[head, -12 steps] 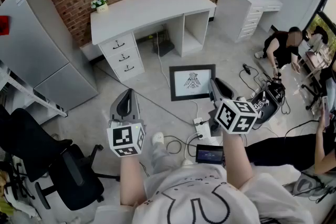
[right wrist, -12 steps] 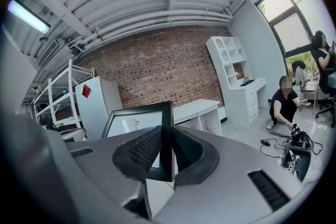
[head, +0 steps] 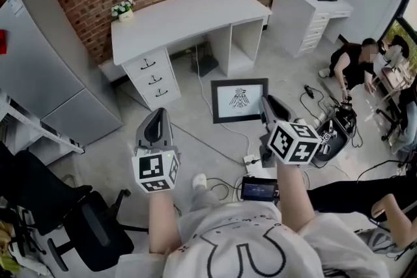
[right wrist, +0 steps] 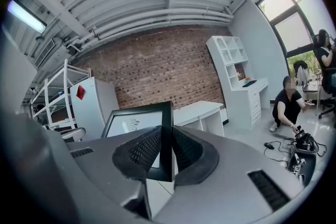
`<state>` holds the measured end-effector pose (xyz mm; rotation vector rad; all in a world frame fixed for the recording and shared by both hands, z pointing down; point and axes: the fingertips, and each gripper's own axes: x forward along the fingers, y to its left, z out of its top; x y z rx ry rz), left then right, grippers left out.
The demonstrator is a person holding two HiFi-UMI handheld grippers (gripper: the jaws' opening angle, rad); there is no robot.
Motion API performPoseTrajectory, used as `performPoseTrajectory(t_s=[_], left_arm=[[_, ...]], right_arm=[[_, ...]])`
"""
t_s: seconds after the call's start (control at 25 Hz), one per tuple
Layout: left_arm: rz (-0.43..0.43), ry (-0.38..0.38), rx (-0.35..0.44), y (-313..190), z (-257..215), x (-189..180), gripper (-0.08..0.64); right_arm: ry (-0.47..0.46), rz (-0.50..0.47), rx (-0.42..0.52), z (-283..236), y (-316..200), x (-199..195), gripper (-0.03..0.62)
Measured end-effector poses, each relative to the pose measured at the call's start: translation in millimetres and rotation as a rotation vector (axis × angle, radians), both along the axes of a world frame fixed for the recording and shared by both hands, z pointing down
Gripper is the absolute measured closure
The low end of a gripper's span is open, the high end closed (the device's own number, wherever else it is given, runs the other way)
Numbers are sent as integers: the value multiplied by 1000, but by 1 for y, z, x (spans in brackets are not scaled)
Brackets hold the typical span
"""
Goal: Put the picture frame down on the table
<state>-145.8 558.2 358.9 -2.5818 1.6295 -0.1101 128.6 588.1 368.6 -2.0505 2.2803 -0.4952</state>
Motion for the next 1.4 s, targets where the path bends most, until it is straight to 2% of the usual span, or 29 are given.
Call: performPoseTrajectory(t_s=[0.36, 0.84, 1.04, 1.4], left_arm=[[13, 25, -11, -91, 3, -17, 551], [78, 10, -10, -211, -12, -62, 551], [105, 17, -22, -235, -9, -69, 551], [127, 17, -36, -254, 5, -66, 551]], right_arm=[[-1, 20, -17, 1, -81, -14, 526], [-22, 81, -9, -12, -184, -62, 526], [-18, 102, -16, -11, -201, -74, 526], [-37, 123, -26, 1, -218, -70, 526]])
